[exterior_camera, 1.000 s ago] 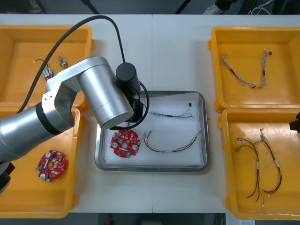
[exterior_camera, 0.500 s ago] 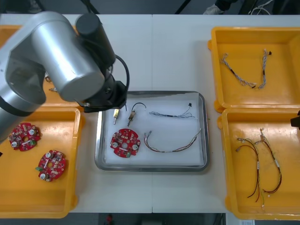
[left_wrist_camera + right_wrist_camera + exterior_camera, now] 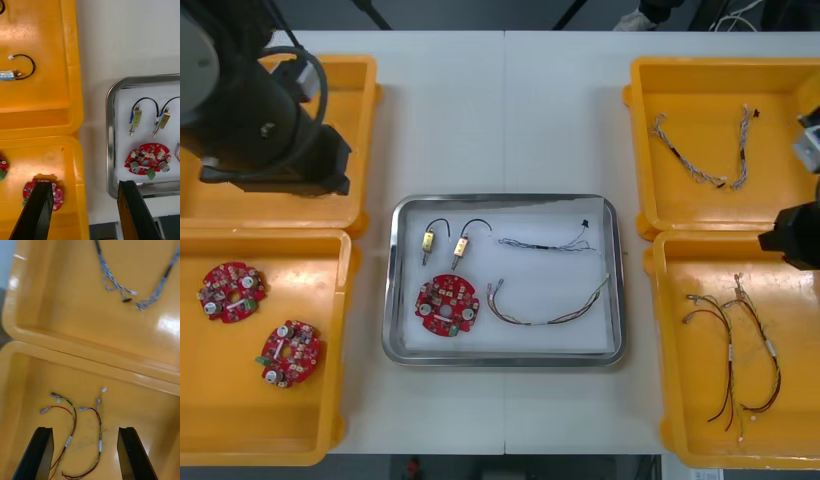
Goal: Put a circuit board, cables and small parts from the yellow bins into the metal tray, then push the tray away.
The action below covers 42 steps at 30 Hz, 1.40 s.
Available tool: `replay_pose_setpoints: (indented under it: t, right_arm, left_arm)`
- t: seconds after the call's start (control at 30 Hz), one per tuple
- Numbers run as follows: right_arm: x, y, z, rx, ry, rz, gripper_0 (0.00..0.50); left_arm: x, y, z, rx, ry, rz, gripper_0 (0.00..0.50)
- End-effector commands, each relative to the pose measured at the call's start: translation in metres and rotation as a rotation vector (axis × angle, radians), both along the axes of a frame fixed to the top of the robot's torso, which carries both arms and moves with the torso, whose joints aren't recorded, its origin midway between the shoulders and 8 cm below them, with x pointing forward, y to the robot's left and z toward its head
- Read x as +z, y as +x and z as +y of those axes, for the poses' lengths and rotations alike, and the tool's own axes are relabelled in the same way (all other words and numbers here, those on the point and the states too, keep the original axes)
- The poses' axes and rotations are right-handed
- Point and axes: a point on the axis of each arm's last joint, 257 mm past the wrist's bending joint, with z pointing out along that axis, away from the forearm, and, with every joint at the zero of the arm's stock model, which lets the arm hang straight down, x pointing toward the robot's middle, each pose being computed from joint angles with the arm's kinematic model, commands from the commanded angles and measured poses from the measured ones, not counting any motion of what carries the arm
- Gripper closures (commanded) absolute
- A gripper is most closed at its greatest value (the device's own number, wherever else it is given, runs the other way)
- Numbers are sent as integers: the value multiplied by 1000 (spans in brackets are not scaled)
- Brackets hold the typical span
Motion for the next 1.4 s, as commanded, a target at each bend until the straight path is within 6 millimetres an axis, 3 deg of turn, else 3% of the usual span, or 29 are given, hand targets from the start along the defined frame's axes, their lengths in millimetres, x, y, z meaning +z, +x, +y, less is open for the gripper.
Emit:
replay_pose_setpoints:
  t: [0.03, 0.23, 0.33, 0.47, 0.57, 0.73, 1.0, 1.4]
  right_arm:
    - [30, 17, 49, 153, -86, -51, 10]
    - [32, 26, 108, 315, -135, -40, 9]
    - [36, 32, 149, 410, -142, -40, 9]
    - [36, 32, 191, 501, -145, -36, 7]
    - [34, 26, 224, 580, -157, -32, 9]
    - [5, -1, 264, 758, -256, 21, 9]
    - [-32, -31, 284, 930, -421, 84, 9]
    - [-67, -54, 284, 1096, -548, 141, 9]
  left_arm:
    - [7, -12, 56, -13, 46, -11, 0]
    - [2, -20, 94, -21, 87, -2, 0]
    - [0, -27, 116, -24, 98, 0, 0]
    - [-5, -33, 131, -30, 106, 5, 0]
    - [-12, -40, 143, -38, 121, 18, 0]
    - [-27, -54, 161, -52, 136, 53, 0]
    - [-25, -63, 186, -27, 135, 29, 0]
    - [-9, -62, 204, 38, 113, -27, 0]
